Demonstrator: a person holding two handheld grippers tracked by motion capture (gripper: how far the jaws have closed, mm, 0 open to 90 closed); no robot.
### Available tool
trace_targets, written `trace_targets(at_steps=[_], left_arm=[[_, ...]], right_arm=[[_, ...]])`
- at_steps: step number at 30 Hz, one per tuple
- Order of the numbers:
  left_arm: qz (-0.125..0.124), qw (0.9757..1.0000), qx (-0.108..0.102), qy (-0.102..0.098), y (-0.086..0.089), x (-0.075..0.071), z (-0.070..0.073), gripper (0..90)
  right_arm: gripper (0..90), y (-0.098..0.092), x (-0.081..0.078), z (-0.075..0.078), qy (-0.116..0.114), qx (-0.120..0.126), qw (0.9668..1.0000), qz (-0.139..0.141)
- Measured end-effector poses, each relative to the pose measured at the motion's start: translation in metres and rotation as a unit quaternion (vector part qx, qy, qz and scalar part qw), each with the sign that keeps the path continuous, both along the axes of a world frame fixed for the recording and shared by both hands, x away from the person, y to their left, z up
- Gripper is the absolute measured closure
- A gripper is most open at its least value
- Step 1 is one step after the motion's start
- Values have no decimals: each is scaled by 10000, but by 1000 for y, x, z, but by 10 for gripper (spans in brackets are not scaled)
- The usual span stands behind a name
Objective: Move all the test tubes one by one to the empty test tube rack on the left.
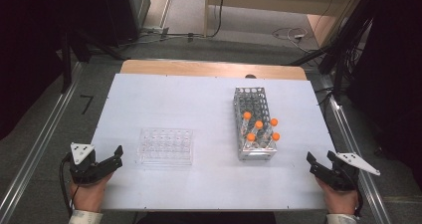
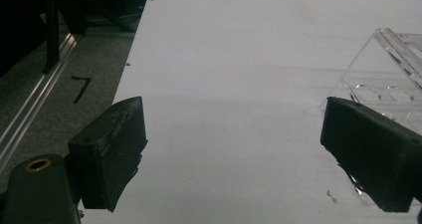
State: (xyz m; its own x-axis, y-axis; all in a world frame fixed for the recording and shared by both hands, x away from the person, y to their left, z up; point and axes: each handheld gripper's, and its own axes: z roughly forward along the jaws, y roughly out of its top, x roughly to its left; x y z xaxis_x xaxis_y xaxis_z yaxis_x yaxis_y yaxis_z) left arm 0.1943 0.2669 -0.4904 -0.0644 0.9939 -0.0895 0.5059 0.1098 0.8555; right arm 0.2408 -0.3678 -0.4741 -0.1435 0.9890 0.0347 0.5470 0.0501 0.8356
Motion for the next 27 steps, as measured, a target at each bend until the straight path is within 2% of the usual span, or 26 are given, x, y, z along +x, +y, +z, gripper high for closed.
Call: trace_targets(at_steps=[27], left_arm=[[-26,10000,22,-6,-1,0,0,107]], right_arm=[[248,27,-9,13,-56,113,9979,635]])
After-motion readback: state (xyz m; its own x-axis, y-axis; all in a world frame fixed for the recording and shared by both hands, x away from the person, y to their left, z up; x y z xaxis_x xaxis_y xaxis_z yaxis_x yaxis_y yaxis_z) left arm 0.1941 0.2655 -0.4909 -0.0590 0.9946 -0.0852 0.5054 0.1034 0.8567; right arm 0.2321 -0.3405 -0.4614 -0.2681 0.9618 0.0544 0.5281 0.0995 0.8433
